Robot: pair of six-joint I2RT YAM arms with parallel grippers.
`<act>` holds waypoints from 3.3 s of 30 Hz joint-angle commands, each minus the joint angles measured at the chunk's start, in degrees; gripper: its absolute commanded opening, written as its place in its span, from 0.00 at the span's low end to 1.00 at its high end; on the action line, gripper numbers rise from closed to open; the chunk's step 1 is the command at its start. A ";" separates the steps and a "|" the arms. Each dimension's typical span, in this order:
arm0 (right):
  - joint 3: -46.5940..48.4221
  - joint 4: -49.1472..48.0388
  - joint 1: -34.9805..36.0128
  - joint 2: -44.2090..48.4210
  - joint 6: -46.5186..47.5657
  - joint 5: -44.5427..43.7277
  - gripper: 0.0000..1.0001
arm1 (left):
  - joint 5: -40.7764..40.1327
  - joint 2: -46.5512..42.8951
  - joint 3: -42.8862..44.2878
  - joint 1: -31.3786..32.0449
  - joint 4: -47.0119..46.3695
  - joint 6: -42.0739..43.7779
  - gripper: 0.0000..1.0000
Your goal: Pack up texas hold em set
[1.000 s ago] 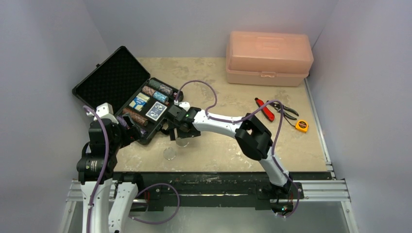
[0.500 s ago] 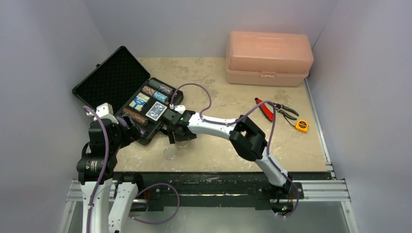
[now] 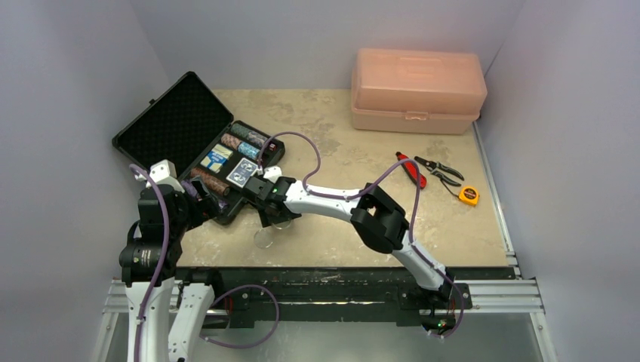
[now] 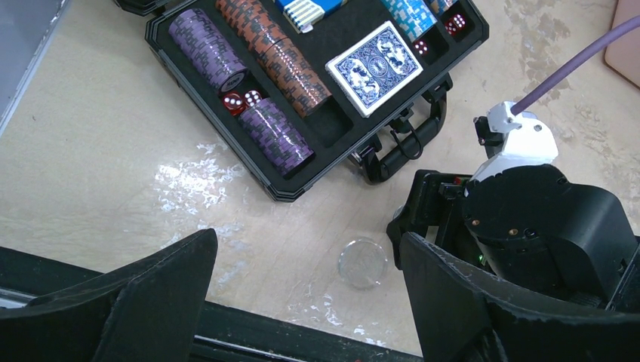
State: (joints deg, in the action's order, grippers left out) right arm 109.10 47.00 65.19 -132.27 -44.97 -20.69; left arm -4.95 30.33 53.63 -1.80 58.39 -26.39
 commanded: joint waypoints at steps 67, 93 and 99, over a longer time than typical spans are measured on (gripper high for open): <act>-8.92 -7.90 -1.03 8.63 4.72 2.89 0.98 | 1.17 2.11 -0.09 0.22 -0.95 0.64 0.89; -5.91 -6.28 -1.03 -0.36 5.33 3.57 0.75 | 1.36 2.02 -0.28 0.25 -1.26 0.82 0.89; -6.91 -6.31 -1.03 -0.36 5.33 2.90 0.70 | 1.25 2.05 -0.23 0.22 -1.24 0.81 0.89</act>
State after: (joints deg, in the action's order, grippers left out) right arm 103.13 41.43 64.16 -129.08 -38.83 -17.50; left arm -4.23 32.40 53.54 -1.80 58.37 -26.35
